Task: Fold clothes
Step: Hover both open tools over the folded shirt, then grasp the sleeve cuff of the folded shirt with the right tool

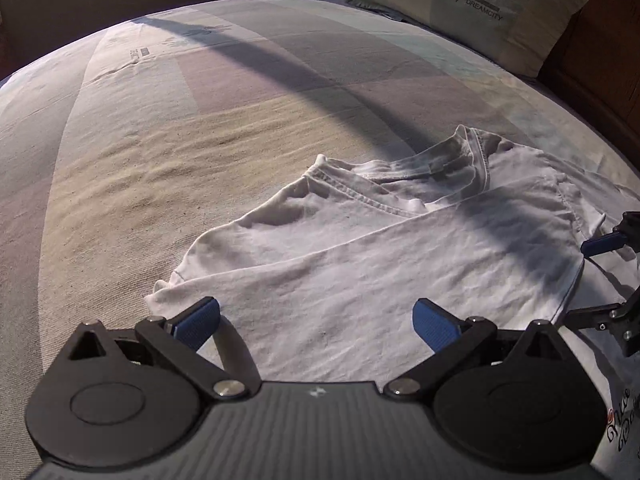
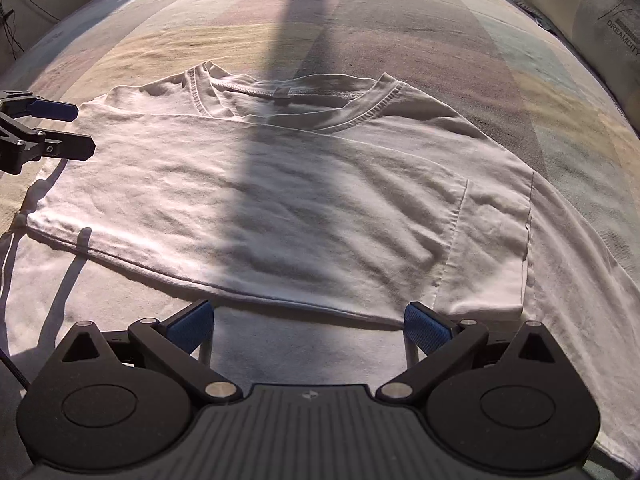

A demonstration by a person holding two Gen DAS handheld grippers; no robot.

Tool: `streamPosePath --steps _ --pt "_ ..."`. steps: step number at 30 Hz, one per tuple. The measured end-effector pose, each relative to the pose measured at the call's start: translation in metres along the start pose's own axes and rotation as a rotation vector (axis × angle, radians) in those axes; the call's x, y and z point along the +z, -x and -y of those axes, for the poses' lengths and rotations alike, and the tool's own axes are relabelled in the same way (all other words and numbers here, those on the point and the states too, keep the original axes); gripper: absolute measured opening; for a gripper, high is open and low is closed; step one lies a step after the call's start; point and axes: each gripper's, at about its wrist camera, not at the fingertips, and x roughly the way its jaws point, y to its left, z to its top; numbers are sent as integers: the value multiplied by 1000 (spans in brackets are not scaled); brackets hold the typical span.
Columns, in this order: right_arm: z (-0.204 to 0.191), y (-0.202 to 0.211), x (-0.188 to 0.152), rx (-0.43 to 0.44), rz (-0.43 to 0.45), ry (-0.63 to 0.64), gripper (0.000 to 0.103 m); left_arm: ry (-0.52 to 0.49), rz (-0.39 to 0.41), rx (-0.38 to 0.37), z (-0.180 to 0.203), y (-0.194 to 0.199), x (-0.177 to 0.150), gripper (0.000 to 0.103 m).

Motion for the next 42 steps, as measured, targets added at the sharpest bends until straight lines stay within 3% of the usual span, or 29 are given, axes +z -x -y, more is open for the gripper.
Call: streamPosePath --steps 6,11,13,16,19,22,24,27,29,31,33,37,42 --pt "-1 -1 -3 -20 20 -25 103 54 21 86 -16 8 5 102" --pt "-3 -1 -7 -38 61 -51 103 49 70 -8 3 28 9 102" --pt "-3 0 -10 -39 86 -54 103 17 46 -23 16 23 6 102" --pt "-3 0 -14 -36 118 -39 103 -14 -39 31 29 3 -3 102" --pt "-2 2 -14 -24 119 -14 103 -14 -37 64 40 9 -3 102" --pt "0 11 -11 0 91 -3 103 -25 15 49 57 33 -3 102" --pt "5 28 -18 42 133 -32 103 -76 19 49 73 42 -9 102" --pt "9 36 -37 65 106 -69 103 -94 -81 85 86 31 -25 102" --pt "12 31 -51 67 51 -84 103 -41 -127 101 88 24 -34 102" --pt "14 34 -61 71 59 -55 103 25 -110 105 86 30 -31 102" --pt "19 39 -63 97 49 -58 103 22 -86 145 92 39 -26 102" --pt "55 62 -71 134 111 -216 103 20 -39 136 115 54 -6 102" --pt "129 94 -104 14 222 -461 103 -37 -7 58 169 54 16 102"
